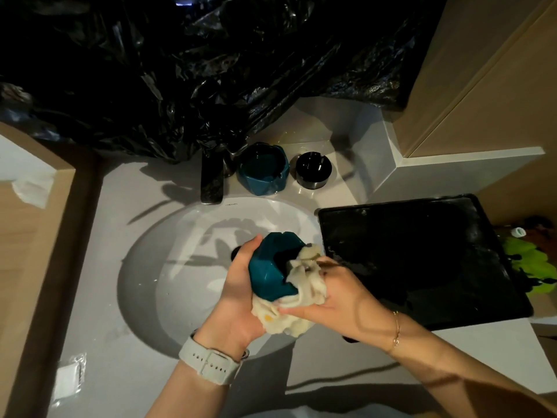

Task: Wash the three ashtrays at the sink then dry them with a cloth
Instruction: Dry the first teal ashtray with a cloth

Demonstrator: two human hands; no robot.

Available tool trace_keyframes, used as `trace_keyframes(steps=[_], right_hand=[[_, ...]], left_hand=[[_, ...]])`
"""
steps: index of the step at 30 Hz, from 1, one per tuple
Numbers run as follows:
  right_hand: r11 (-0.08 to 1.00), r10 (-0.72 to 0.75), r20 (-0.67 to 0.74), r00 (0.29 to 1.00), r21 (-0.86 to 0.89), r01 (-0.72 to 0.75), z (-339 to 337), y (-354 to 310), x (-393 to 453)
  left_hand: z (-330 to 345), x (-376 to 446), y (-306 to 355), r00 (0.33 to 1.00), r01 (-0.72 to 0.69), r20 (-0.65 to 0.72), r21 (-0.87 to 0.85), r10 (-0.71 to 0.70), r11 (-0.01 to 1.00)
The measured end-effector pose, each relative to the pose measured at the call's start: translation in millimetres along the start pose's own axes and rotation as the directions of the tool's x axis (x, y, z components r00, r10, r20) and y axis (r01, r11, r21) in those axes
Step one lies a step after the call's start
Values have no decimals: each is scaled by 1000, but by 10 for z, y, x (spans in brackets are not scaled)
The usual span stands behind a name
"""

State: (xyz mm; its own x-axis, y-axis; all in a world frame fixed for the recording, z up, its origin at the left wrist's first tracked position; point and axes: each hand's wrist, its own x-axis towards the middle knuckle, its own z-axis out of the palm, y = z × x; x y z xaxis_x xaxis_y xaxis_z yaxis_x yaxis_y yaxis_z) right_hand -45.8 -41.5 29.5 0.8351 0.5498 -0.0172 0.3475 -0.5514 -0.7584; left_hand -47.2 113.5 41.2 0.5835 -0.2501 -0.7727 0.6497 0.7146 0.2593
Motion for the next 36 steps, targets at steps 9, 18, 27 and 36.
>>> trace_keyframes(steps=[9, 18, 27, 36], right_hand=[[817, 474, -147, 868, 442, -371, -12, -213, 22], [634, 574, -337, 746, 759, -145, -751, -168, 161], [940, 187, 290, 939, 226, -257, -348, -260, 82], [980, 196, -41, 980, 55, -193, -210, -51, 129]], left_hand=[[6, -10, -150, 999, 3, 36, 30, -4, 1000], [-238, -160, 95, 964, 119, 229, 77, -134, 990], [-236, -184, -19, 979, 158, 122, 36, -162, 987], [-277, -177, -78, 987, 129, 87, 77, -136, 989]])
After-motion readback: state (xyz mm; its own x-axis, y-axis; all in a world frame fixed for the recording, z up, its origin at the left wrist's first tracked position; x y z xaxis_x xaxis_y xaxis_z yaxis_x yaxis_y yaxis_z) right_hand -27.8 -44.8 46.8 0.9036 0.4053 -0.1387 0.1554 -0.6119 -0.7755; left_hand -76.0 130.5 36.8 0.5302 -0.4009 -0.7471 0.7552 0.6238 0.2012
